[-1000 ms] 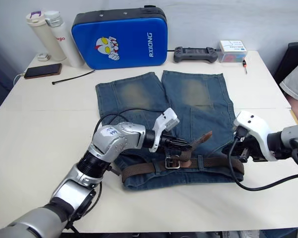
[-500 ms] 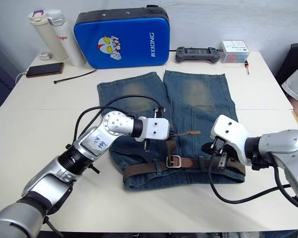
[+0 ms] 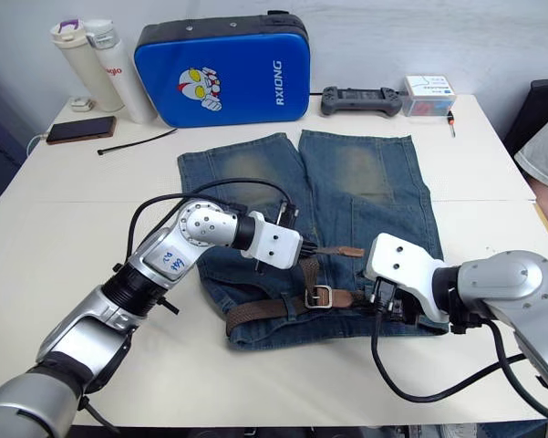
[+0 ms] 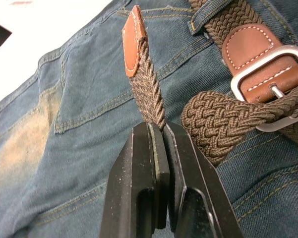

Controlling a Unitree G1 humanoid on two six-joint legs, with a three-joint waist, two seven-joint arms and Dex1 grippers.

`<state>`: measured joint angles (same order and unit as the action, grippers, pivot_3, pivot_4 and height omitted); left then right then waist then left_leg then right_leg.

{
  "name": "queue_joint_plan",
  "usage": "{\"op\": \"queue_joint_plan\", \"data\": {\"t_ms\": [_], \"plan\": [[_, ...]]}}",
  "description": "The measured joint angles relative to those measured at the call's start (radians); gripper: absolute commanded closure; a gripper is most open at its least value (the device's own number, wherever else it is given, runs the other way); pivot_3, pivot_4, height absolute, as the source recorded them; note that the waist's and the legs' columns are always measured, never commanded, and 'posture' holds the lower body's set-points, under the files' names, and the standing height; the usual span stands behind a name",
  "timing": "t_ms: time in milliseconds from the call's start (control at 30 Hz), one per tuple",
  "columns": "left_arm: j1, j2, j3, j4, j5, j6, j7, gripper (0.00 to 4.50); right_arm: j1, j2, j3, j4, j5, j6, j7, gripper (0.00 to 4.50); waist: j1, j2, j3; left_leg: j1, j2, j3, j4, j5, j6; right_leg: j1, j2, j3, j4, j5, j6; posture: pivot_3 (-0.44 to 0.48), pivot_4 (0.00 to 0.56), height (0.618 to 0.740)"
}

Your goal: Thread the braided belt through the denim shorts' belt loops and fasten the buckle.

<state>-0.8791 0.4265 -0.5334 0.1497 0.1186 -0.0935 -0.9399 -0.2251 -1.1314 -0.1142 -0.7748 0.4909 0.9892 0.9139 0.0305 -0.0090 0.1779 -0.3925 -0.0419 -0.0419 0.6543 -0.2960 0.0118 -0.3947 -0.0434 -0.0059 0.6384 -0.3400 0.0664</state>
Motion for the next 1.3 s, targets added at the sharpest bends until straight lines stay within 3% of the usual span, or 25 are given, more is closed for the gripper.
{"op": "queue_joint_plan", "data": {"t_ms": [400, 500, 567, 600, 633, 700, 800, 1033, 1300], "plan": [[0.007, -0.023, 0.069, -0.022, -0.045, 0.111, -0.072, 4.5, -0.072, 0.008, 0.105, 0.116, -0.149, -0.18, -0.069, 0.98, -0.004, 0.0, 0.0, 0.0, 0.0, 0.001, 0.002, 0.0, 0.0, 0.0, 0.0, 0.001, 0.005, 0.0, 0.0, 0.0, 0.15, 0.74], [0.008, -0.025, 0.085, -0.022, -0.052, 0.124, -0.08, 4.5, -0.088, 0.025, 0.127, 0.14, -0.162, -0.204, -0.074, 1.69, -0.004, 0.0, 0.0, 0.0, 0.0, 0.001, 0.002, 0.0, 0.0, 0.0, 0.0, 0.001, 0.006, 0.0, 0.0, 0.0, 0.15, 0.74], [0.008, -0.025, 0.088, -0.022, -0.052, 0.125, -0.087, 4.5, -0.101, 0.047, 0.153, 0.159, -0.176, -0.217, -0.076, 2.69, -0.005, 0.0, 0.0, 0.0, 0.0, 0.001, 0.003, 0.0, 0.0, 0.0, 0.0, 0.001, 0.006, 0.0, 0.0, 0.0, 0.15, 0.74], [0.008, -0.025, 0.088, -0.022, -0.052, 0.125, -0.088, 4.5, -0.102, 0.05, 0.156, 0.161, -0.177, -0.22, -0.076, 2.93, -0.004, 0.0, 0.0, 0.0, 0.0, 0.001, 0.003, 0.0, 0.0, 0.0, 0.0, 0.001, 0.007, 0.0, 0.0, 0.0, 0.15, 0.74], [0.008, -0.025, 0.088, -0.022, -0.052, 0.125, -0.089, 4.5, -0.104, 0.053, 0.161, 0.165, -0.181, -0.225, -0.077, 3.76, -0.004, 0.0, 0.0, 0.0, 0.0, 0.001, 0.003, 0.0, 0.0, 0.0, 0.0, 0.001, 0.007, 0.0, 0.0, 0.0, 0.15, 0.74], [0.008, -0.025, 0.089, -0.022, -0.052, 0.126, -0.091, 4.5, -0.112, 0.061, 0.17, 0.175, -0.184, -0.231, -0.077, 4.42, -0.004, 0.0, 0.0, 0.0, 0.0, 0.001, 0.003, 0.0, 0.0, 0.0, 0.0, 0.001, 0.007, 0.0, 0.0, 0.0, 0.15, 0.74], [0.008, -0.025, 0.09, -0.021, -0.052, 0.128, -0.094, 4.5, -0.116, 0.073, 0.18, 0.189, -0.197, -0.246, -0.079, 4.42, -0.004, 0.0, 0.0, 0.0, 0.0, 0.001, 0.004, 0.0, 0.0, 0.0, 0.0, 0.001, 0.007, 0.0, 0.0, 0.0, 0.15, 0.74], [0.0, -0.062, 0.116, -0.001, -0.061, 0.194, -0.079, 2.03, -0.127, 0.087, 0.186, 0.197, -0.218, -0.249, -0.09, 4.5, -0.004, 0.0, 0.0, -0.001, 0.0, 0.001, 0.005, 0.0, 0.0, 0.0, 0.0, 0.001, 0.008, 0.0, 0.0, 0.0, 0.15, 0.74], [-0.025, -0.127, 0.1, -0.001, -0.059, 0.297, -0.077, 2.03, -0.163, 0.089, 0.186, 0.187, -0.211, -0.216, -0.081, 4.5, -0.004, 0.0, 0.0, -0.001, 0.0, 0.001, 0.006, 0.0, 0.0, 0.0, 0.0, 0.001, 0.009, 0.0, 0.0, 0.0, 0.15, 0.74]]}}
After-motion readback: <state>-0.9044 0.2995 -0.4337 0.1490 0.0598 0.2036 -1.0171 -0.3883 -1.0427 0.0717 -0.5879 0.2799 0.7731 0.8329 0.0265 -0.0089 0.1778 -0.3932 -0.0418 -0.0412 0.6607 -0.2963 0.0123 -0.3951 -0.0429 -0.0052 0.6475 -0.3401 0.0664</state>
